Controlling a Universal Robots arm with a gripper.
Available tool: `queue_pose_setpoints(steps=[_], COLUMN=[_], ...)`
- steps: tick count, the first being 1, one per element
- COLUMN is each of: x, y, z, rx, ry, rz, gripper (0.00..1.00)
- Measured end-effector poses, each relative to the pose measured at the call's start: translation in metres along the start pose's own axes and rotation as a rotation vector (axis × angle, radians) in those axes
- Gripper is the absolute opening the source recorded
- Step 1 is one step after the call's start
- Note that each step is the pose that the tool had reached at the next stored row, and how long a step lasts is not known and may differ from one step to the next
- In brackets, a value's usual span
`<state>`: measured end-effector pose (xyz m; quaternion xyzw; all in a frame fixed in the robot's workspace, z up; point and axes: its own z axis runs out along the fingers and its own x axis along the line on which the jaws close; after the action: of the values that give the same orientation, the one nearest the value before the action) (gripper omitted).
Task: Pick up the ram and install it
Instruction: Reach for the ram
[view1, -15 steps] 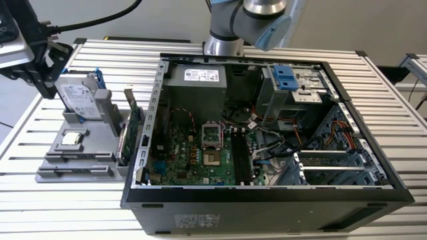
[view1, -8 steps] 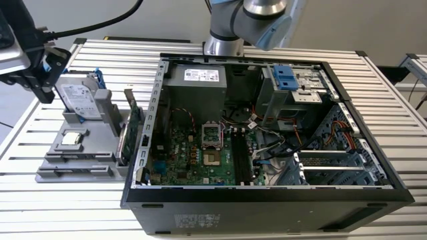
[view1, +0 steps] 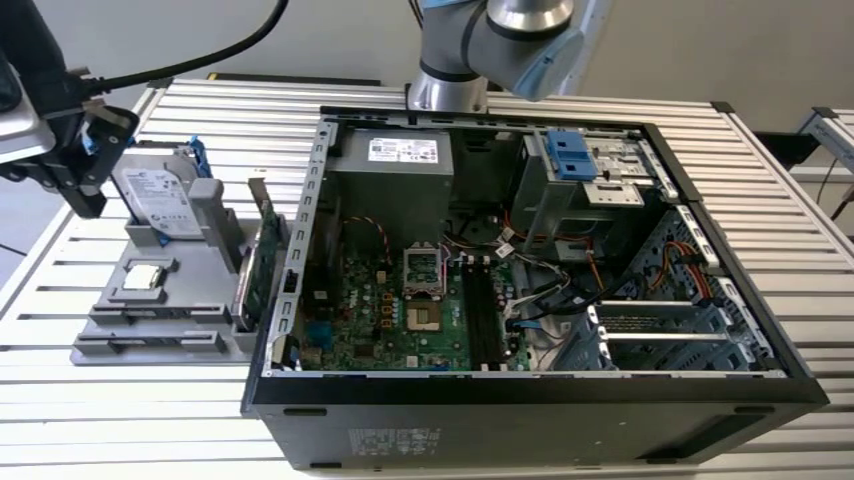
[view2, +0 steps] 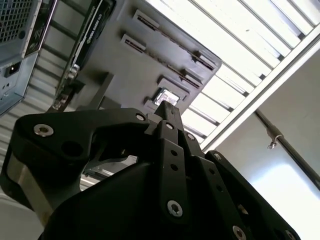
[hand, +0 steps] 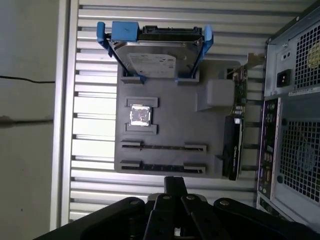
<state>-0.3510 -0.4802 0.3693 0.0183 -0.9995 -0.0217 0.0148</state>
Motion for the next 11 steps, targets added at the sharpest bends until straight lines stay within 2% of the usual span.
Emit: queue_pose_setpoints(steps=[11], x=[0.0003], y=[-0.0089], z=[0.0024], rx=[0.0005], ry=[0.0025], rz=[0.0], gripper=[0.0])
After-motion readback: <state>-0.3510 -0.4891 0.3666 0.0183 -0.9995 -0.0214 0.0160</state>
